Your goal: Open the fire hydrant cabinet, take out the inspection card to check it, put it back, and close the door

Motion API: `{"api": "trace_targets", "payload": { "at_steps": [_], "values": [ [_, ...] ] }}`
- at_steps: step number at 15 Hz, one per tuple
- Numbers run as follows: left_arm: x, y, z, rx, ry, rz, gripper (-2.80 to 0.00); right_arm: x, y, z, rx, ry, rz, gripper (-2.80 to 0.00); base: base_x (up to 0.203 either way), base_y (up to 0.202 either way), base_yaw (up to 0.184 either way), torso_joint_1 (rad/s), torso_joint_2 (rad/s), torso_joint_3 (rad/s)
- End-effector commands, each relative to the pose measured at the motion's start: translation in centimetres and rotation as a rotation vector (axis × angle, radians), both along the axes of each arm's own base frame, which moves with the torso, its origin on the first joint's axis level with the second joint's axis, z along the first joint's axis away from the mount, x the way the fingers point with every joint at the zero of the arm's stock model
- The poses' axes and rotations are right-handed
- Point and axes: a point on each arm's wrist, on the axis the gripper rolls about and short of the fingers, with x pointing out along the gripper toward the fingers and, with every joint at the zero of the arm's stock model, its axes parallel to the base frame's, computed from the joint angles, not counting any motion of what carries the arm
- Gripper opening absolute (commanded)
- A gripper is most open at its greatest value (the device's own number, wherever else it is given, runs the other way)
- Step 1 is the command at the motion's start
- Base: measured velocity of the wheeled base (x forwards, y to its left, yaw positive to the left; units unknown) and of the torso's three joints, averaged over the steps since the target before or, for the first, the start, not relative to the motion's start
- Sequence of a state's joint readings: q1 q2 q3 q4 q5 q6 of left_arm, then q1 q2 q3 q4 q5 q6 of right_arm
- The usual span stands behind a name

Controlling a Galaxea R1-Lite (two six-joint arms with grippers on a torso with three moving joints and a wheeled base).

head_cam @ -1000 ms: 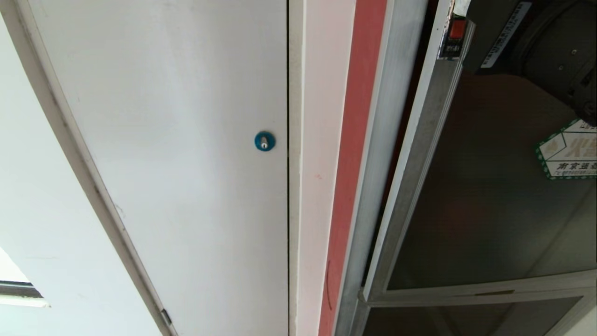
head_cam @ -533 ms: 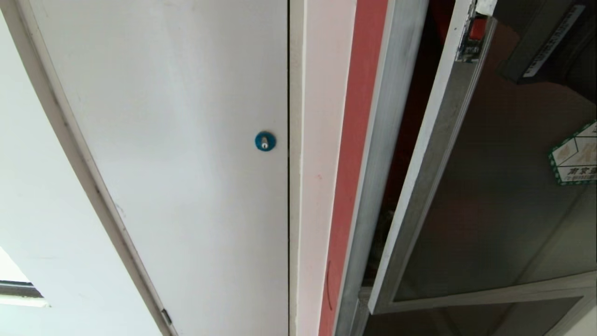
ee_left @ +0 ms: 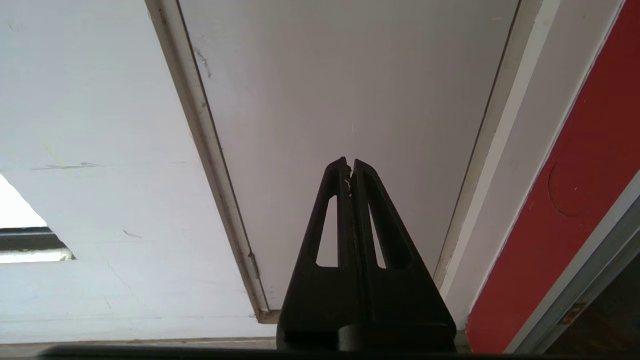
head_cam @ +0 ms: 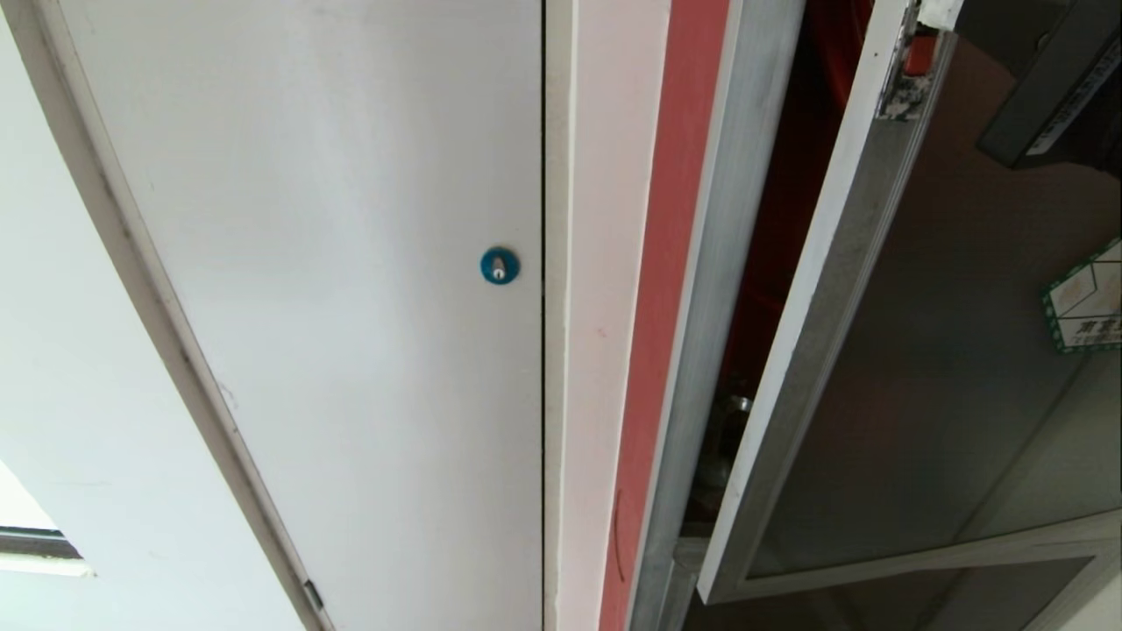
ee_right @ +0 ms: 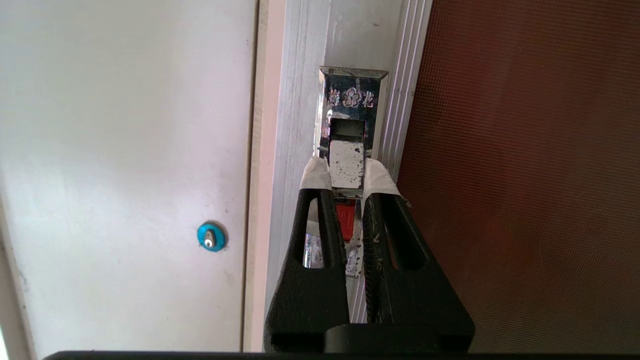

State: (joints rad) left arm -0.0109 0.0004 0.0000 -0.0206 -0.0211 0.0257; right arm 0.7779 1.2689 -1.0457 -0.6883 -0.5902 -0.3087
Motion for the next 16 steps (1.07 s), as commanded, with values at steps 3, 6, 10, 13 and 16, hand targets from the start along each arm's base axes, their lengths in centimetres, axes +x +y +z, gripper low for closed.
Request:
{"api": "trace_targets", "payload": {
  "at_steps": [3,6,10,13,16],
  "values": [
    [0.1,0.0,-0.3,0.0,0.011,0.0,-2.8,0.1,0.1,-1.0,-0.021,0.024,-0.007,-2.8,0.0,0.0,0.0,0.0,0.0,0.0],
    [0.1,0.0,-0.3,0.0,0.012,0.0,-2.8,0.0,0.0,-1.5,-0.034,0.037,-0.006,-2.8,0.0,0.0,0.0,0.0,0.0,0.0],
    [0.1,0.0,-0.3,0.0,0.011,0.0,-2.8,0.0,0.0,-1.8,-0.043,0.046,-0.008,-2.8,0.0,0.0,0.0,0.0,0.0,0.0],
    [0.1,0.0,-0.3,0.0,0.012,0.0,-2.8,0.0,0.0,-1.8,-0.044,0.045,-0.009,0.0,0.0,0.0,0.0,0.0,0.0,0.0],
    [0.1,0.0,-0.3,0.0,0.011,0.0,-2.8,-0.1,-0.1,-2.0,-0.047,0.047,-0.008,0.0,0.0,0.0,0.0,0.0,0.0,0.0]
  ]
}}
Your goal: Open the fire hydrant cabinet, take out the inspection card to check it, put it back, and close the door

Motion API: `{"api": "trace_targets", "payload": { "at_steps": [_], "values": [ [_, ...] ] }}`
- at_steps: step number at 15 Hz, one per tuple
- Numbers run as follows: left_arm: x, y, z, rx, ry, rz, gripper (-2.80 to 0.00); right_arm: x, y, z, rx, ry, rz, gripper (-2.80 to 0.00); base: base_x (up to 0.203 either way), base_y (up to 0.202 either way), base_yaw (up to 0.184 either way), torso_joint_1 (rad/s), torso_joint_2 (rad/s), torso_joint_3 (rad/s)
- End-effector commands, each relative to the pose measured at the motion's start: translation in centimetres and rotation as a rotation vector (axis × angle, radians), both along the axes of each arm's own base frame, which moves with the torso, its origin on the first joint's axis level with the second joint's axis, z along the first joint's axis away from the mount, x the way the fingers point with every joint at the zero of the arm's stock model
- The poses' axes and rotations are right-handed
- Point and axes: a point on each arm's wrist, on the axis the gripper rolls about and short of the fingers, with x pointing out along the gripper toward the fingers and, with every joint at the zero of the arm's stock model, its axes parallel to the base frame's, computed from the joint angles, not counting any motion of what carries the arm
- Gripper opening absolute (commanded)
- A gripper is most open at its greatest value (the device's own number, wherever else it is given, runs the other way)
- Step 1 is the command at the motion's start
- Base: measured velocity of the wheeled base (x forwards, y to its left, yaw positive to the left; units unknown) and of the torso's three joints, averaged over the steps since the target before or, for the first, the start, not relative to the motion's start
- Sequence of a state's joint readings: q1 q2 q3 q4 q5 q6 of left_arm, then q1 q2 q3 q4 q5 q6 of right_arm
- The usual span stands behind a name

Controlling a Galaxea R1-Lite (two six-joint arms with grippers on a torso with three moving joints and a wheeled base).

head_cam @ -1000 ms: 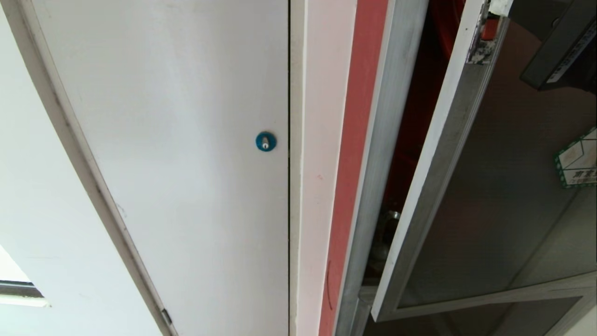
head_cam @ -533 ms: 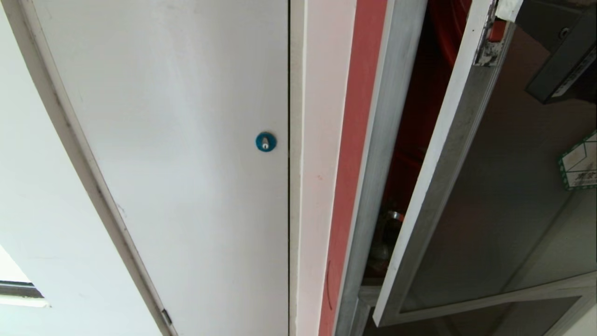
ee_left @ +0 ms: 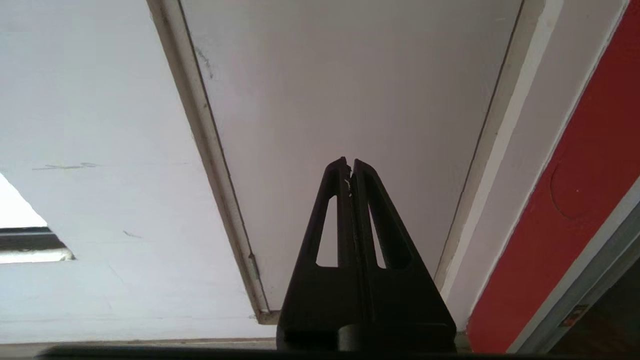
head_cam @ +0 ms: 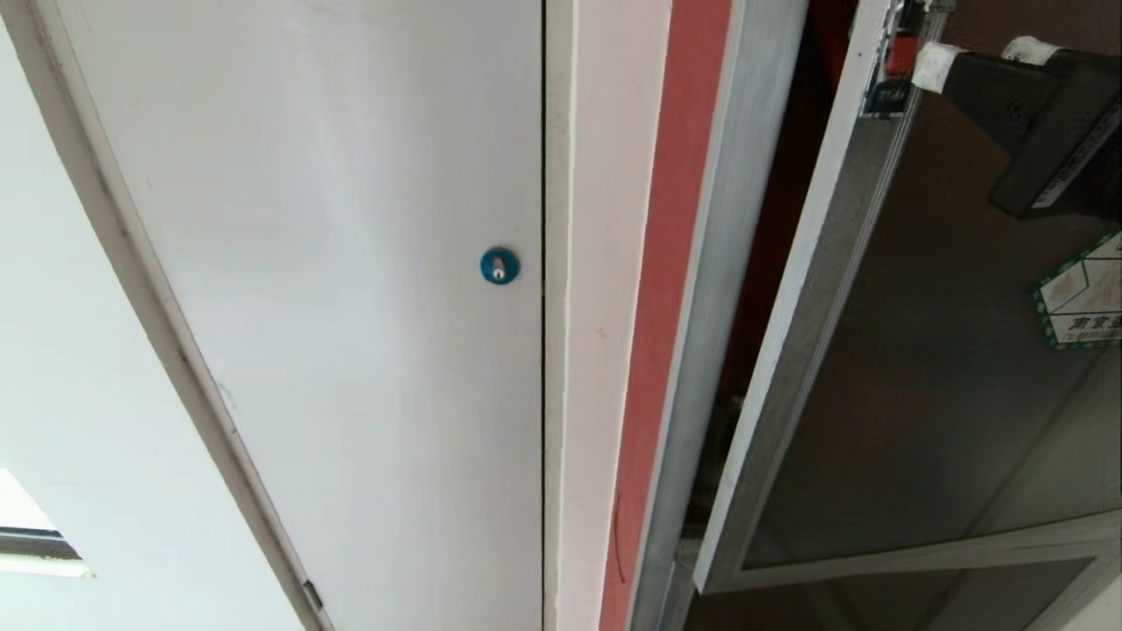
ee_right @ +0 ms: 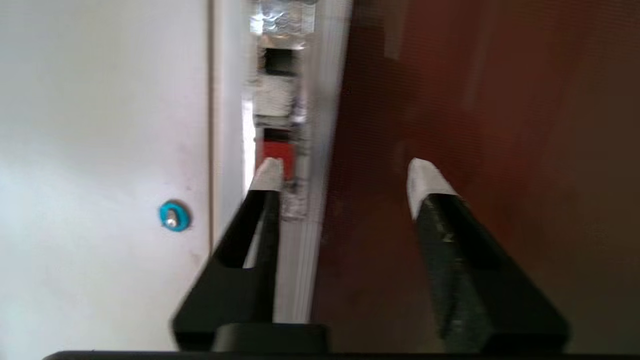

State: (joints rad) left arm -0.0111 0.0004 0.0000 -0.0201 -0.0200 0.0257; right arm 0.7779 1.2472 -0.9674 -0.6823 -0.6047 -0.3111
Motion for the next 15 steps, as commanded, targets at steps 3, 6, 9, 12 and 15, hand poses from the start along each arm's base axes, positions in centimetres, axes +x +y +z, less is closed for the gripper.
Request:
{"api": "trace_targets", "payload": {
  "at_steps": [3,6,9,12,15],
  "values": [
    [0.1,0.0,-0.3,0.0,0.011,-0.001,-2.8,-0.1,-0.1,-0.6,-0.013,0.006,0.01,0.0,0.0,0.0,0.0,0.0,0.0,0.0],
    [0.1,0.0,-0.3,0.0,0.012,-0.001,-2.8,-0.8,-0.5,-0.7,-0.01,0.002,0.018,0.0,0.0,0.0,0.0,0.0,0.0,0.0],
    [0.1,0.0,-0.3,0.0,0.011,-0.001,-2.8,-1.4,-1.1,-1.1,-0.01,0.002,0.019,0.0,0.0,0.0,0.0,0.0,0.0,0.0],
    [0.1,0.0,-0.3,0.0,0.011,-0.001,-2.8,-2.3,-2.1,-1.3,-0.004,-0.004,0.016,0.0,0.0,0.0,0.0,0.0,0.0,0.0],
    [0.1,0.0,-0.3,0.0,0.011,-0.001,-2.8,-3.0,-2.8,-1.5,0.001,-0.008,0.012,0.0,0.0,0.0,0.0,0.0,0.0,0.0]
  ]
}}
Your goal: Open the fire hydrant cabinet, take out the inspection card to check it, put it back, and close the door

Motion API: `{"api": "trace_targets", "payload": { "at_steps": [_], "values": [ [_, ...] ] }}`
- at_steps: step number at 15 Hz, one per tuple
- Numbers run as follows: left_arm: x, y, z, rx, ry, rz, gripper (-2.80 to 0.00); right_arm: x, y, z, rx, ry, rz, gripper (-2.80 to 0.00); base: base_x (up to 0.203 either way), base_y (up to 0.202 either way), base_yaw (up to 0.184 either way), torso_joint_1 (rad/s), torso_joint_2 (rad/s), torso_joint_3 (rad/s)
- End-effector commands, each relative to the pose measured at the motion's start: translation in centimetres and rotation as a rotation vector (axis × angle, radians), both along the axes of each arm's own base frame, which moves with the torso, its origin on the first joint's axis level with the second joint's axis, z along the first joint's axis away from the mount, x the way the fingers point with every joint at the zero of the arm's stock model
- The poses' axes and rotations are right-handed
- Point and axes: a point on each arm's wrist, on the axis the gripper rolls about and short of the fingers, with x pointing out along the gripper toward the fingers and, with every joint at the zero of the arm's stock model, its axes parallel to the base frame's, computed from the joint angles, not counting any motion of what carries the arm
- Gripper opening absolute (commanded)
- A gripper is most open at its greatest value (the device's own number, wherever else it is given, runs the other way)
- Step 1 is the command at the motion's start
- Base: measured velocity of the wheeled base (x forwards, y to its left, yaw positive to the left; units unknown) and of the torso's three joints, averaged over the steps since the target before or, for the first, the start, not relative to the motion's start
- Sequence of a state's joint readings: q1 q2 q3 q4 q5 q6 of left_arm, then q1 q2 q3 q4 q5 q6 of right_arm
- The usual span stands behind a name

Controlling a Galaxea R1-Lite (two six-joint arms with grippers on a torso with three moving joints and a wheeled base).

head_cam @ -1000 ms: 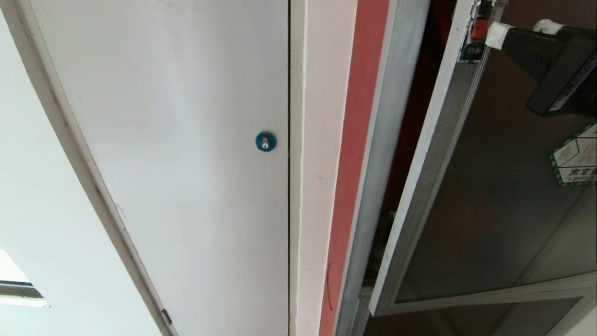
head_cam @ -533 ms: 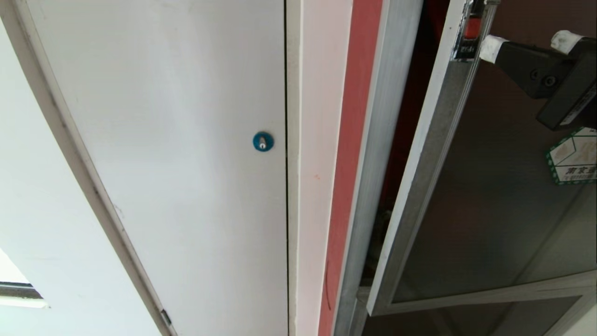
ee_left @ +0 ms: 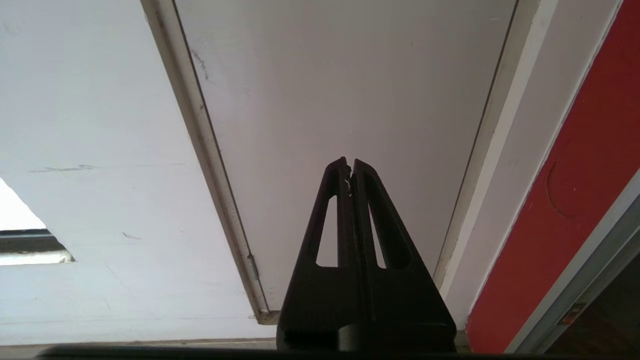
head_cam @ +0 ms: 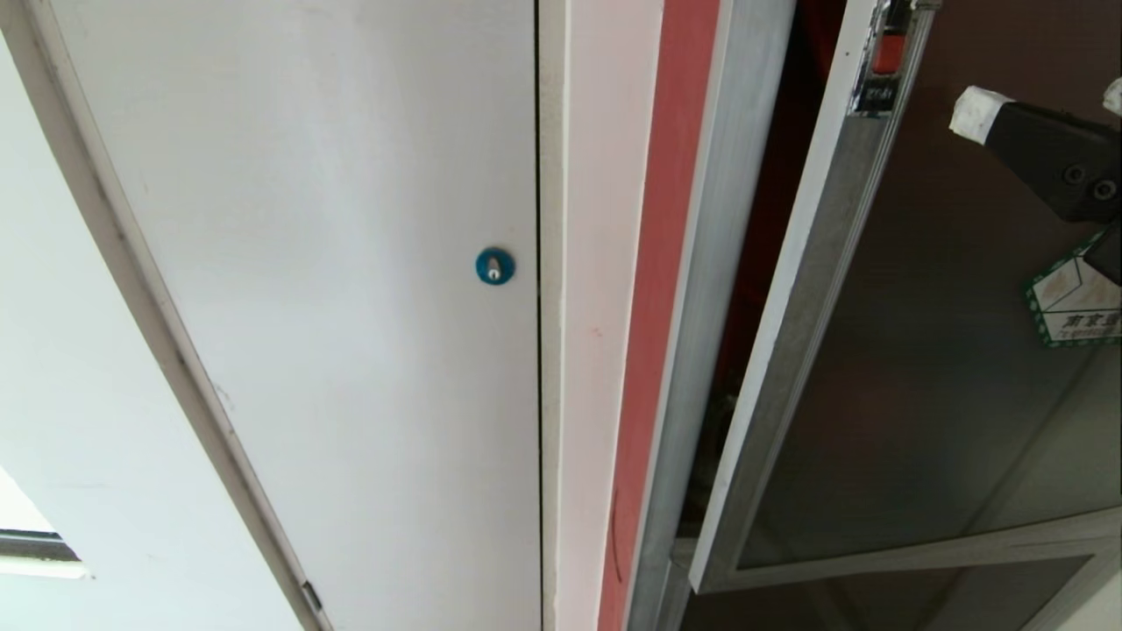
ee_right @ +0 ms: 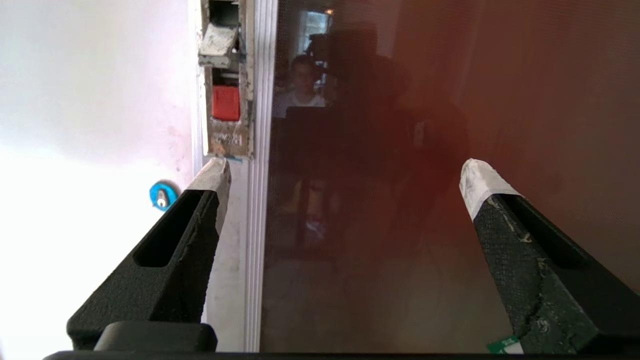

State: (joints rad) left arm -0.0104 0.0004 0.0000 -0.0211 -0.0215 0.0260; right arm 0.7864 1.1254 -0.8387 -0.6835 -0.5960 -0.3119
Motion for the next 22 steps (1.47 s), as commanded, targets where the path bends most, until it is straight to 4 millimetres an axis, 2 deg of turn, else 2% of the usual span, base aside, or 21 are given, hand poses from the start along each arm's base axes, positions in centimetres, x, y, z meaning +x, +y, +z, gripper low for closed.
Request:
{"api": "trace_targets", "payload": {
  "at_steps": [1,4,5,11,15,19,22],
  "values": [
    [0.1,0.0,-0.3,0.0,0.011,0.0,-2.8,-0.7,-0.7,-0.1,0.008,-0.009,-0.005,0.0,0.0,0.0,0.0,0.0,0.0,0.0],
    [0.1,0.0,-0.3,0.0,0.012,0.0,-2.8,-0.9,-1.3,-0.3,0.01,-0.011,-0.021,0.0,0.0,0.0,0.0,0.0,0.0,0.0],
    [0.1,0.0,-0.3,0.0,0.011,0.0,-2.8,-1.0,-1.5,-0.4,0.01,-0.013,-0.029,-2.8,0.0,0.0,0.0,0.0,0.0,0.0],
    [0.1,0.0,-0.3,0.0,0.012,0.0,-2.8,-1.7,-2.7,-0.4,0.026,-0.03,-0.066,-2.8,0.0,0.0,0.0,0.0,0.0,0.0],
    [0.1,0.0,-0.3,0.0,0.012,0.0,-2.8,-2.5,-4.3,-0.4,0.044,-0.053,-0.133,-2.8,0.0,0.0,0.0,0.0,0.0,0.0],
    [0.1,0.0,-0.3,0.0,0.013,0.0,-2.8,-4.1,-6.6,0.2,0.079,-0.109,-0.229,-2.8,0.0,0.0,0.0,0.0,0.0,0.0],
    [0.1,0.0,-0.3,0.0,0.011,0.0,-2.8,-5.8,-8.2,-0.2,0.056,-0.082,-0.309,-2.8,0.0,0.0,0.0,0.0,0.0,0.0]
  ]
}}
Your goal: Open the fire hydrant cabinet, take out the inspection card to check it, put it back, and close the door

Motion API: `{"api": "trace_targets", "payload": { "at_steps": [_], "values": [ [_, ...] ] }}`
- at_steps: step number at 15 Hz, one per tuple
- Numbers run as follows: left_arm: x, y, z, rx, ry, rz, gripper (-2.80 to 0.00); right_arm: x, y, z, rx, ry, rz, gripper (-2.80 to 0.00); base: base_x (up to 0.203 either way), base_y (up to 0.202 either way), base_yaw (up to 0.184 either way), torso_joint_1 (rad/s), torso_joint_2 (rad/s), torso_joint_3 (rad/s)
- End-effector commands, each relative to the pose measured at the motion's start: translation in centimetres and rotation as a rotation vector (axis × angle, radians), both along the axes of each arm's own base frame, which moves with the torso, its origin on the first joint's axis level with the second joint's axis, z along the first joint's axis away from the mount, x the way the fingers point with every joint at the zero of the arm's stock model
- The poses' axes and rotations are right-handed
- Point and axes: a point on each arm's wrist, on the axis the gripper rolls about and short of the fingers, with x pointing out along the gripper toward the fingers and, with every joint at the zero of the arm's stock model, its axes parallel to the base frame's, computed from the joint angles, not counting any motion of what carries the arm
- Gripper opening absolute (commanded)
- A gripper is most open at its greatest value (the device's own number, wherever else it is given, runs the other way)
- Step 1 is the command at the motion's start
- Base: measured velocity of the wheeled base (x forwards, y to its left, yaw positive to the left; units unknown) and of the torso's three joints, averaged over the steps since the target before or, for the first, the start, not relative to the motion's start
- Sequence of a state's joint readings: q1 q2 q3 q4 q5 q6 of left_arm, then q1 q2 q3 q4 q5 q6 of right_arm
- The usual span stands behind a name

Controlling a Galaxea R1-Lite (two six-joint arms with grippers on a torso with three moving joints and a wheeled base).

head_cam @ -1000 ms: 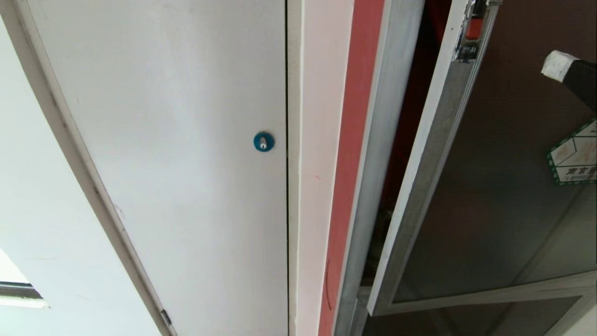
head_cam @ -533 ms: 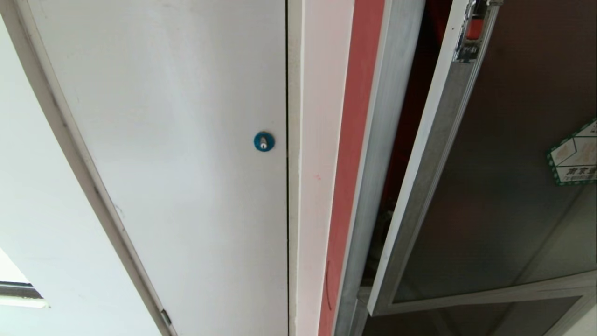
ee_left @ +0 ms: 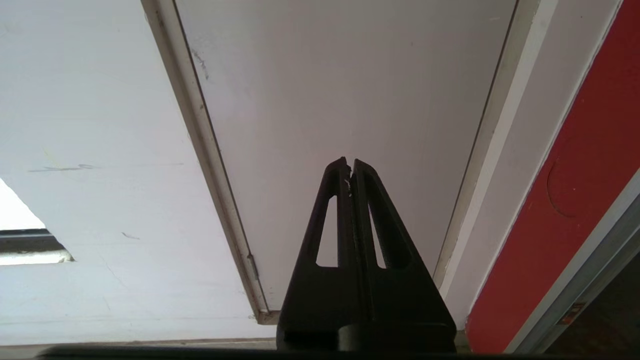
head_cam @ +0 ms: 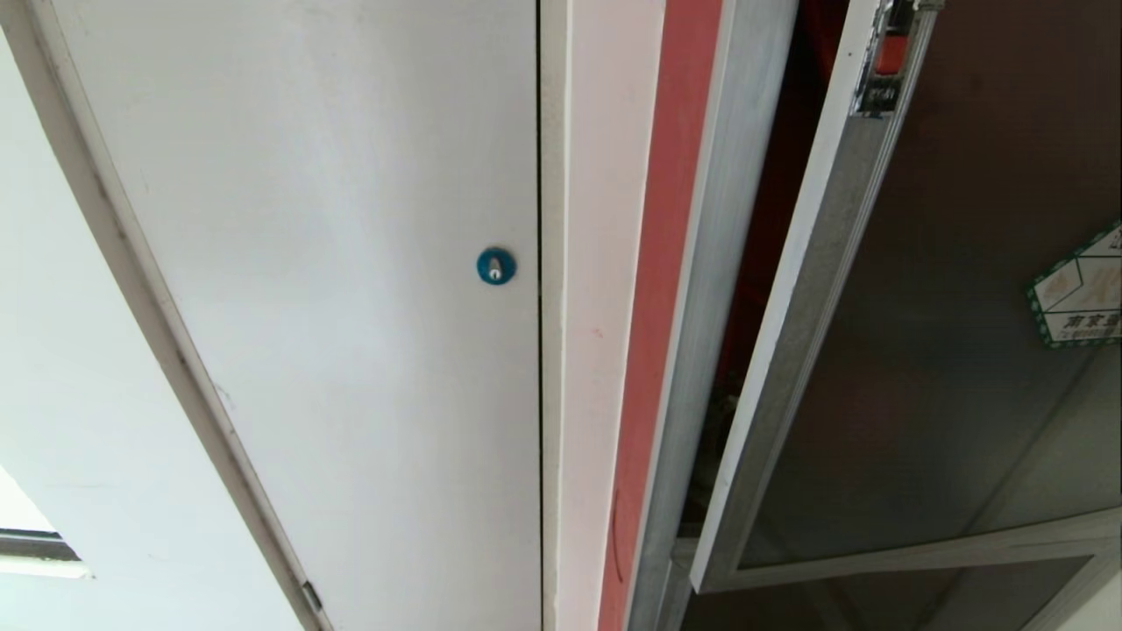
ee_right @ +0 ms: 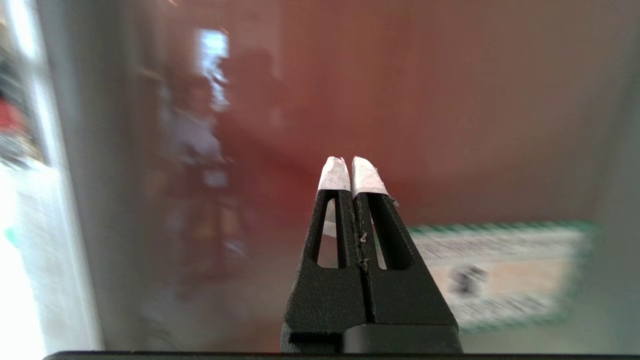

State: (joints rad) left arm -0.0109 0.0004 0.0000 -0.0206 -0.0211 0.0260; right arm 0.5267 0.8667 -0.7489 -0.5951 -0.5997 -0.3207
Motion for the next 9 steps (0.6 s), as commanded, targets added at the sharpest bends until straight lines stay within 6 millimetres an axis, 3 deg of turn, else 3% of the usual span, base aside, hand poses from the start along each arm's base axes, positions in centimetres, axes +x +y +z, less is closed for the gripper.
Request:
{"api": "trace_targets", "payload": {
  "at_steps": [1,9],
  "values": [
    [0.1,0.0,-0.3,0.0,0.011,0.0,-2.8,-2.1,-1.6,0.1,0.015,-0.023,-0.075,-2.8,0.0,0.0,0.0,0.0,0.0,0.0],
    [0.1,0.0,-0.3,0.0,0.012,0.0,-2.8,-7.4,-4.1,-0.2,0.046,-0.099,-0.247,-2.8,0.0,0.0,0.0,0.0,0.0,0.0]
  ]
}}
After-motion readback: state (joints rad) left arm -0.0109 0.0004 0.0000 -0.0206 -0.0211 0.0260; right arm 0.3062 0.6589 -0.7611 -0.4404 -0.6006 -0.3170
